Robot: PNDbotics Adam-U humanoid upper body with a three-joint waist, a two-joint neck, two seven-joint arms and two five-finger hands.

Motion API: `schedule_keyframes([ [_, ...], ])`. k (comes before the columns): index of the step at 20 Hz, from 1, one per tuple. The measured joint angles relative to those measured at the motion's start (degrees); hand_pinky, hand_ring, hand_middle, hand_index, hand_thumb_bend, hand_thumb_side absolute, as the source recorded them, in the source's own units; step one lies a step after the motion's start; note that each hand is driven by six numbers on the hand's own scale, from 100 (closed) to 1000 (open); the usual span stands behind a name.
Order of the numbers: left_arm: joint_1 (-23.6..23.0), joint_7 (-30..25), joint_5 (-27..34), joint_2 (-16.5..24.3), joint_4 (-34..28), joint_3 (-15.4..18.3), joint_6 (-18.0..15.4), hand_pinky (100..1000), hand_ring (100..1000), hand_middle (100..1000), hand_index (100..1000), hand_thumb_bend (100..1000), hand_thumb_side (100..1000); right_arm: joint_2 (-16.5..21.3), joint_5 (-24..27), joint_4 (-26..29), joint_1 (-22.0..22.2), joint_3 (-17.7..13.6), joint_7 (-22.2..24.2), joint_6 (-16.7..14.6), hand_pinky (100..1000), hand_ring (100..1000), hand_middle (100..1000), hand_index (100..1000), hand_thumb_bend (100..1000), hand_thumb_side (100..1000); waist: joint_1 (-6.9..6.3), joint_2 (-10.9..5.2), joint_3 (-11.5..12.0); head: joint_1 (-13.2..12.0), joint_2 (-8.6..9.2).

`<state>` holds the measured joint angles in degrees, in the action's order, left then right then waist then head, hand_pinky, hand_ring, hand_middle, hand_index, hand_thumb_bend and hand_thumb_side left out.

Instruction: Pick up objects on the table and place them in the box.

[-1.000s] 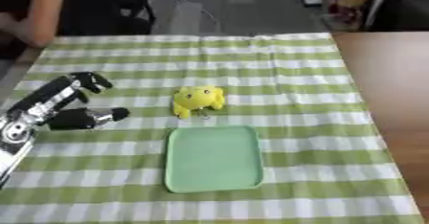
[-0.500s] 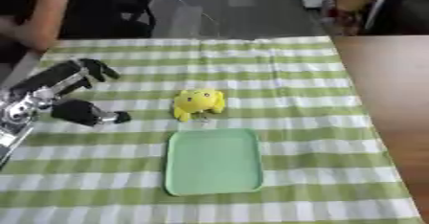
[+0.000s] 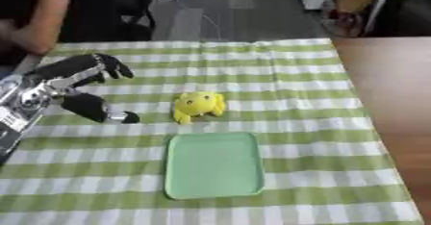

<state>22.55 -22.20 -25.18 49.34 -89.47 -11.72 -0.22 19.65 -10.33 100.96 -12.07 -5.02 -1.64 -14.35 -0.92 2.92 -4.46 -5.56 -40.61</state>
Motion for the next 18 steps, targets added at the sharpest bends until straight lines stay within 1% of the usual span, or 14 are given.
schedule_keyframes([
  [2, 2.1, -1.3, 0.0, 0.0, 1.2, -0.8, 0.0, 682, 717, 760, 837, 724, 508, 0.0, 0.0, 0.0, 0.1, 0.1, 0.1, 0.0, 688, 749, 779, 891, 100, 786, -0.06, -0.13, 0.0, 0.0, 0.00],
  [5, 7.7, -4.8, -0.7, -0.8, 4.7, -2.4, 0.0, 678, 709, 753, 842, 728, 517, 0.0, 0.0, 0.0, 0.1, 0.3, 0.4, 0.0, 688, 749, 779, 891, 100, 786, -0.06, -0.36, 0.1, -0.2, 0.01],
  [9, 14.9, -8.4, -4.1, -5.1, 11.1, -3.9, -0.7, 665, 691, 740, 831, 724, 520, 0.0, 0.0, 0.0, 0.2, 0.3, 0.5, 0.0, 688, 749, 779, 891, 100, 785, -0.04, -0.45, 0.3, -0.6, 0.52],
  [10, 16.0, -8.7, -5.0, -6.4, 12.6, -3.9, -1.0, 664, 690, 739, 830, 736, 564, 0.0, 0.0, 0.0, 0.2, 0.4, 0.6, -0.1, 688, 749, 779, 891, 100, 789, -0.03, -0.45, 0.3, -0.7, 0.60],
  [11, 16.9, -8.9, -5.8, -7.5, 14.1, -3.9, -1.3, 665, 688, 737, 830, 725, 521, 0.0, 0.0, 0.0, 0.2, 0.4, 0.6, -0.1, 688, 749, 779, 891, 100, 785, -0.01, -0.44, 0.4, -0.7, 0.62],
  [14, 18.6, -8.8, -7.9, -9.9, 17.2, -4.0, -2.4, 665, 688, 737, 830, 719, 523, 0.0, 0.0, 0.0, 0.2, 0.6, 0.7, -0.2, 688, 749, 779, 891, 100, 785, 0.01, -0.44, 0.4, -0.9, 1.02],
  [18, 19.6, -8.3, -9.7, -11.6, 19.5, -4.0, -3.6, 668, 688, 736, 830, 712, 529, 0.0, 0.1, 0.0, 0.2, 0.6, 0.7, -0.2, 688, 749, 779, 892, 100, 785, 0.05, -0.43, 0.3, -1.0, 1.20],
])
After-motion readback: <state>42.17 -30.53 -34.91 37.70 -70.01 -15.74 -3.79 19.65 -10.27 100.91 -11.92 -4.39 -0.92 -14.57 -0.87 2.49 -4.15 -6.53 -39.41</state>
